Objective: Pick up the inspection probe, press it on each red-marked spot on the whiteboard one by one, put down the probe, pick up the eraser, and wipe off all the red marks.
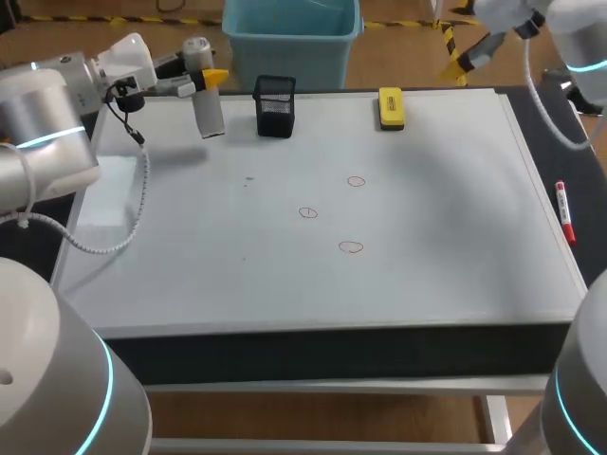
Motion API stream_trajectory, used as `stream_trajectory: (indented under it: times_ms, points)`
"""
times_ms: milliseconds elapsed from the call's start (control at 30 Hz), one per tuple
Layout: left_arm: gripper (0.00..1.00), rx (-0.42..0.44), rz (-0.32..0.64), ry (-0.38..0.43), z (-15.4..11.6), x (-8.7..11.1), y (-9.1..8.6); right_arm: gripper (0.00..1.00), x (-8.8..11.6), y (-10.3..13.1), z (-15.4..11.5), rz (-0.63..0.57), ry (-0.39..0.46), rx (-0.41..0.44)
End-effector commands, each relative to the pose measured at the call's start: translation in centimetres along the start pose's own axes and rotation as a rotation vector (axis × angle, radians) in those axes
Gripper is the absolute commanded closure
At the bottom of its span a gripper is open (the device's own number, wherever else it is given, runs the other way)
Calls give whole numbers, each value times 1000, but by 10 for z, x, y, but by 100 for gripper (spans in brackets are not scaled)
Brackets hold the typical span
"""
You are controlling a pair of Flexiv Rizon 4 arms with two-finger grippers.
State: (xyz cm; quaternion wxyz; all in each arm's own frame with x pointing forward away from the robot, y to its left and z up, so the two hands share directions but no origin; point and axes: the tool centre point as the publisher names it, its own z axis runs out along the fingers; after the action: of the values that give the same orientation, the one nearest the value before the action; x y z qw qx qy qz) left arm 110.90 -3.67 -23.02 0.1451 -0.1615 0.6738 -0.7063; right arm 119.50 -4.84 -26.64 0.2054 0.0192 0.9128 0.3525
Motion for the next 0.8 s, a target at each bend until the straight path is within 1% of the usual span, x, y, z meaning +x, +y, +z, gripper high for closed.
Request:
stream_trajectory:
  times_ms: [33, 133, 267, 467, 567, 600, 667, 733, 800]
  points:
    - [100, 0, 1, -2, 0, 0, -1, 0, -8, 3, 15, -141, 357, 114]
    - [100, 0, 1, -2, 0, 0, -1, 0, -6, 2, 23, -211, 384, 126]
    - [100, 0, 1, -2, 0, 0, -1, 0, 0, 0, 34, -295, 398, 143]
    - [100, 0, 1, -2, 0, 0, -1, 0, 10, -2, 55, -492, 462, 232]
    - [100, 0, 1, -2, 0, 0, -1, 0, 14, -2, 63, -629, 508, 294]
    - [100, 0, 1, -2, 0, 0, -1, 0, 15, -2, 65, -663, 520, 301]
    - [100, 0, 1, -2, 0, 0, -1, 0, 14, -1, 70, -706, 542, 312]
    - [100, 0, 1, -2, 0, 0, -1, 0, 15, -2, 73, -730, 597, 342]
    - [100, 0, 1, -2, 0, 0, -1, 0, 15, -2, 77, -722, 589, 347]
